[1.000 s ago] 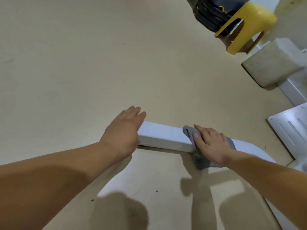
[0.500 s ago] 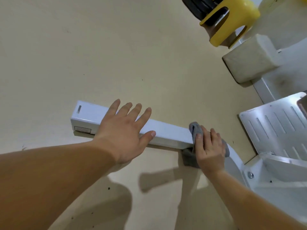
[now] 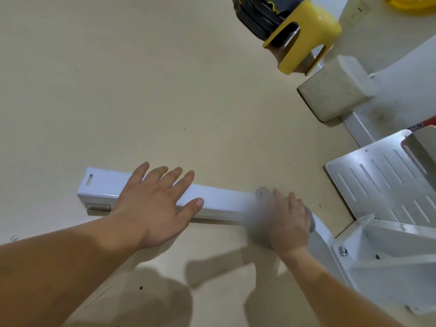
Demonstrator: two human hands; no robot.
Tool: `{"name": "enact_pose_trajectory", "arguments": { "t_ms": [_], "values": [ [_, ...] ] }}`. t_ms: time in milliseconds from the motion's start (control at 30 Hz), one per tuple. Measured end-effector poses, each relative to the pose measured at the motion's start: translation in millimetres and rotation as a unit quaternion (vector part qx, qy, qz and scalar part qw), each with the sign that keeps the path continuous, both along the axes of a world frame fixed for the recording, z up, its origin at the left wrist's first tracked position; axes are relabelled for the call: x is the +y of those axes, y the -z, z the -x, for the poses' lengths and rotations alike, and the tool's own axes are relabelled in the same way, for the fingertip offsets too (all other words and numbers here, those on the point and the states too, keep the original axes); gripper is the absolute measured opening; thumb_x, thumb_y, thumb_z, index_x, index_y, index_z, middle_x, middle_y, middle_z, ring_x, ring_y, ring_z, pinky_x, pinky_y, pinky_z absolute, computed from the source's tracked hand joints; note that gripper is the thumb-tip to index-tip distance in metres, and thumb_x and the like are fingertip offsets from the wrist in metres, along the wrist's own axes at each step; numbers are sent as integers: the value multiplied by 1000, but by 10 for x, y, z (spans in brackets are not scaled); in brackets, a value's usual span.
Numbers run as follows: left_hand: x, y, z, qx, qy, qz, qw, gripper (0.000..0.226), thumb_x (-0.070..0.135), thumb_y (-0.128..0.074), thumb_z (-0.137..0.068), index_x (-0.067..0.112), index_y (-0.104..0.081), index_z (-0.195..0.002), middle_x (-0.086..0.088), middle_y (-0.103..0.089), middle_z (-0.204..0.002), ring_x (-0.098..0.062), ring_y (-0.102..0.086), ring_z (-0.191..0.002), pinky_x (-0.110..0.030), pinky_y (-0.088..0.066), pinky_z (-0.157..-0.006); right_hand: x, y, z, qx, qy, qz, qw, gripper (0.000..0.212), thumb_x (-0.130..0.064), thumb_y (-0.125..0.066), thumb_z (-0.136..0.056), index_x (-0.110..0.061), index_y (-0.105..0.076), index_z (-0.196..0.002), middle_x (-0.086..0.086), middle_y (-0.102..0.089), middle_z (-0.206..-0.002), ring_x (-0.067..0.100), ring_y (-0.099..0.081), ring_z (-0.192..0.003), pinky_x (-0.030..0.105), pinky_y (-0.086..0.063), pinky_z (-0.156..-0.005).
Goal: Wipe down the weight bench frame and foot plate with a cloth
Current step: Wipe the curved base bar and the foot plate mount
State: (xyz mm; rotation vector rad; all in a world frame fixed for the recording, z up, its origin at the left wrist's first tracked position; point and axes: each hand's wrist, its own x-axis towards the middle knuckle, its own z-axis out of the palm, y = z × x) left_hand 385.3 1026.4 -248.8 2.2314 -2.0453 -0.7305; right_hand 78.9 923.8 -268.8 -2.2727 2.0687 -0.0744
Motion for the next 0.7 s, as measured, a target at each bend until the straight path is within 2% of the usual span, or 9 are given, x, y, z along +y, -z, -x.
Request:
{"name": "enact_pose_trajectory", "arguments": {
  "t_ms": [67, 100, 233, 367, 433, 500, 600, 700],
  "values": [
    [1, -23, -1, -1, 4, -7, 1000, 90, 76, 20, -78, 41, 14, -161, 14, 1, -172, -14, 2, -158, -46, 11, -126, -100, -134, 317, 49, 54, -92, 993, 60, -69, -12, -100, -51, -18, -157, 3, -11, -171, 25, -7, -157, 46, -2, -127],
    [-4, -37, -2, -4, 8, -11, 1000, 92, 77, 22, -76, 42, 14, -160, 15, 2, -172, -14, 2, -158, -45, 11, -126, -132, -206, 441, 56, 71, -119, 989, 62, -72, -9, -98, -53, -9, -157, 0, -3, -172, 23, -1, -158, 44, 1, -127],
    [-11, -82, -41, 8, 19, -35, 999, 97, 81, 24, -73, 42, 15, -160, 15, 7, -171, -11, 5, -158, -44, 11, -126, -117, -335, 583, 58, 122, -174, 976, 66, -78, -3, -93, -57, 5, -155, -1, 8, -172, 27, 7, -158, 48, 2, -127],
    [-51, -151, -140, 77, 18, -61, 995, 89, 83, -2, -85, 41, 3, -163, 17, 8, -170, -5, 11, -156, -40, 14, -126, -74, -237, 284, 60, 159, -144, 975, 61, -71, -3, -97, -56, 6, -155, 4, 8, -172, 32, 8, -157, 51, 5, -126],
    [-62, -180, -235, 135, 11, -61, 989, 81, 77, -21, -94, 37, -9, -164, 15, 5, -171, -2, 12, -156, -34, 14, -126, 7, -160, 29, 59, 116, -112, 985, 66, -73, 0, -95, -53, -1, -157, 7, 2, -171, 33, 4, -156, 57, -1, -125],
    [20, -180, -332, 181, -15, -21, 983, 69, 63, -37, -101, 32, -24, -162, 11, -5, -172, -3, 6, -157, -28, 10, -126, 143, -75, -359, 49, 58, -76, 994, 77, -79, 3, -90, -50, -14, -158, 9, -5, -169, 34, 1, -153, 60, -6, -123],
    [292, -179, -409, 215, -60, 53, 973, 49, 45, -44, -105, 26, -43, -150, 5, -18, -170, -8, -4, -157, -24, 6, -125, 404, -28, -1068, -28, 44, -67, 996, 76, -77, -2, -84, -57, -21, -154, 5, -3, -171, 31, 8, -155, 59, 6, -123],
    [611, -194, -576, 201, -113, 88, 969, 52, 44, -42, -105, 23, -41, -153, 4, -16, -171, -11, -3, -158, -29, 0, -128, 718, -59, -1732, -37, -57, -105, 992, 64, -72, -10, -95, -55, -10, -157, 2, 4, -171, 29, 20, -154, 55, 17, -121]
  ]
}}
